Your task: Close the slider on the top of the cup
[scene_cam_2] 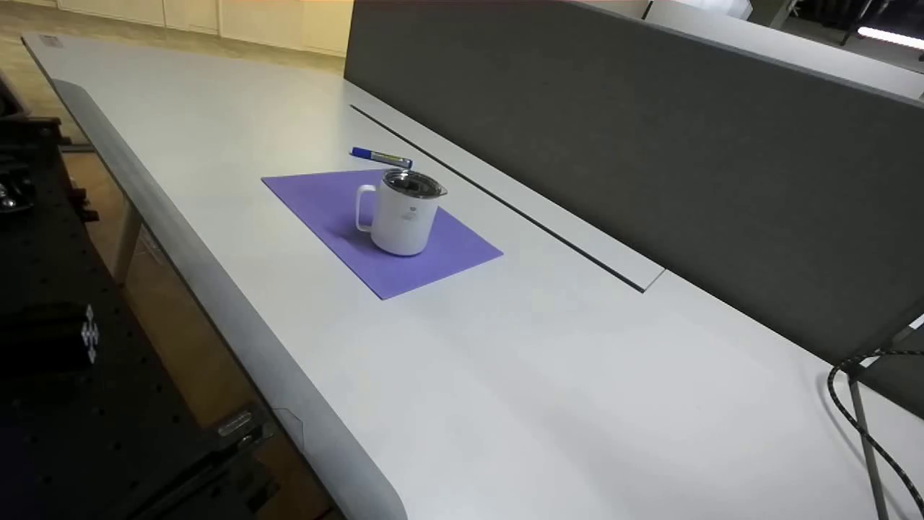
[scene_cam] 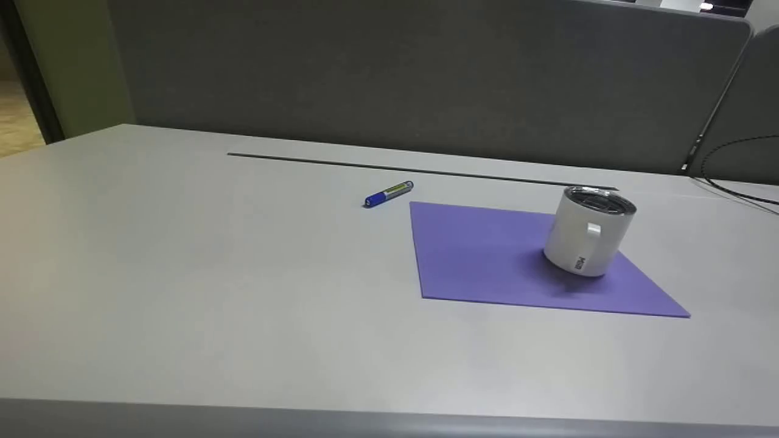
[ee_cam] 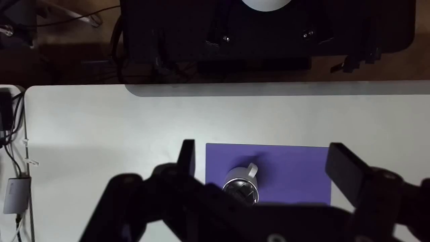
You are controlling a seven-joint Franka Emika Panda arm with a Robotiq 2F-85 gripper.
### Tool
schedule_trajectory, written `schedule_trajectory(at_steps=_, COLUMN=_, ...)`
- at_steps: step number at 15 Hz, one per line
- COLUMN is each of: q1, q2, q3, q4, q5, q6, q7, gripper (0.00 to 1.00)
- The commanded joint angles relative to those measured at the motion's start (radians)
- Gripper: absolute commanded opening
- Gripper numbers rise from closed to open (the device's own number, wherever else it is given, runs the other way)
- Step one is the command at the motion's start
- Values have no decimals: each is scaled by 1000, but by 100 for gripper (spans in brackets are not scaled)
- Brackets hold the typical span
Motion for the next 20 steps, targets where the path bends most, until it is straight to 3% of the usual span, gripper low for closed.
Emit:
schedule_trajectory(at_steps=1, q1=32, q2=-4, q3=-29, q4=-11, q5=-14, q6=48, q7=-44, gripper=100)
schedule_trajectory(at_steps=3, q1=29, q2=10, q3=-46, q4=-34, q5=-57, q6=183, q7=-80, gripper=100)
schedule_trajectory(at_steps=4, q1=27, q2=36, q3=-66, q4=-42, q5=-56, q6=257, q7=-98, gripper=94)
schedule_trajectory(at_steps=5, q1=24, q2=61, q3=-80, q4=-47, q5=-56, q6=316, q7=-117, gripper=74)
schedule_trajectory(at_steps=7, q1=26, q2=127, q3=-110, q4=-52, q5=-39, q6=410, q7=-170, gripper=59)
schedule_trajectory(at_steps=10, q1=44, q2=244, q3=-159, q4=-27, q5=9, q6=461, q7=-341, gripper=36)
schedule_trajectory(at_steps=15, q1=35, q2=379, q3=-148, q4=9, q5=-33, q6=527, q7=-493, gripper=1)
schedule_trajectory(at_steps=19, q1=28, q2=448, q3=-119, q4=40, q5=-80, q6=563, q7=-465, gripper=0)
schedule_trajectory(at_steps=20, q1=25, q2=411, q3=-126, q4=-5, q5=-53, q6=573, q7=-494, gripper=0)
